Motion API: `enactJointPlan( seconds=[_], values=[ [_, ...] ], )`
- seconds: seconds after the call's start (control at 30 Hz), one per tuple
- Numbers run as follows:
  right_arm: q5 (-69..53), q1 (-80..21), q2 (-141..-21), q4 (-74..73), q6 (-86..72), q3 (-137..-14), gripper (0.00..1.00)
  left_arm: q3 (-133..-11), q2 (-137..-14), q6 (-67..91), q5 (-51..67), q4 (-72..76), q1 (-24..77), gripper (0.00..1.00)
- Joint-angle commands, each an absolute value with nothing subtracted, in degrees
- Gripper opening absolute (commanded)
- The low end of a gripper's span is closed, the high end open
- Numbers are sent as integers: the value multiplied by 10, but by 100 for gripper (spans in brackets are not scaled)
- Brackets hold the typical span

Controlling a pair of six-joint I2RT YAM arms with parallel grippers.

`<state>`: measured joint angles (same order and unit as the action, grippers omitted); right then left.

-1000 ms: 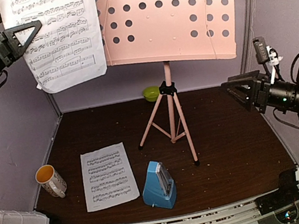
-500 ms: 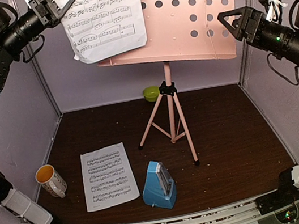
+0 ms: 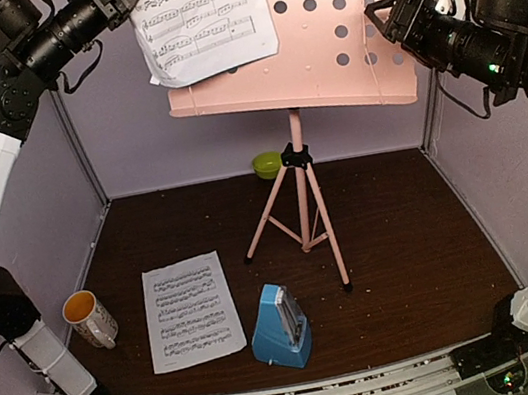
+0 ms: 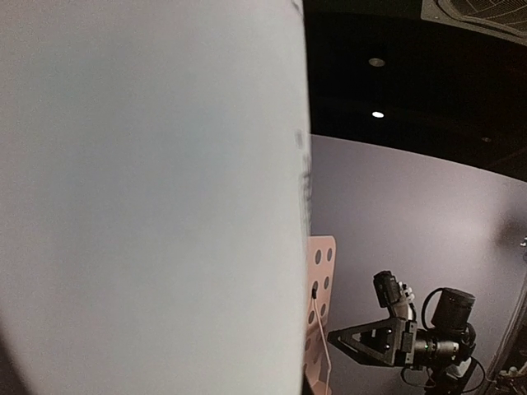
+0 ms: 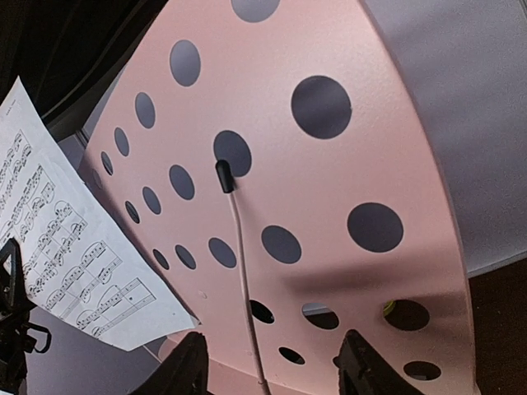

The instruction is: Set up the instrument practice props

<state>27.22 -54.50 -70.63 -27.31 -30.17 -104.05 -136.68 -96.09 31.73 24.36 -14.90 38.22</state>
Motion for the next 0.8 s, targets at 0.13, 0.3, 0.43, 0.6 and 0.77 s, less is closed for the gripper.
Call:
enactJointPlan(
  seconds=[0.13,0.3,0.43,0.6,0.77],
  values=[
    [228,-534,-729,-260,-313,-1066,51,-1408,-991,286,197,-125,415,0],
    [226,-532,-744,-265,-305,-1084,46,-1417,-1000,262,174,-127,431,0],
    [230,-530,-745,-266,-302,-1084,37,-1431,-1015,238,153,-128,453,0],
    [230,-526,-746,-267,-295,-1082,26,-1440,-1029,226,142,-121,471,0],
    [213,-521,-744,-256,-286,-1078,18,-1441,-1037,220,133,-104,483,0]
  ],
)
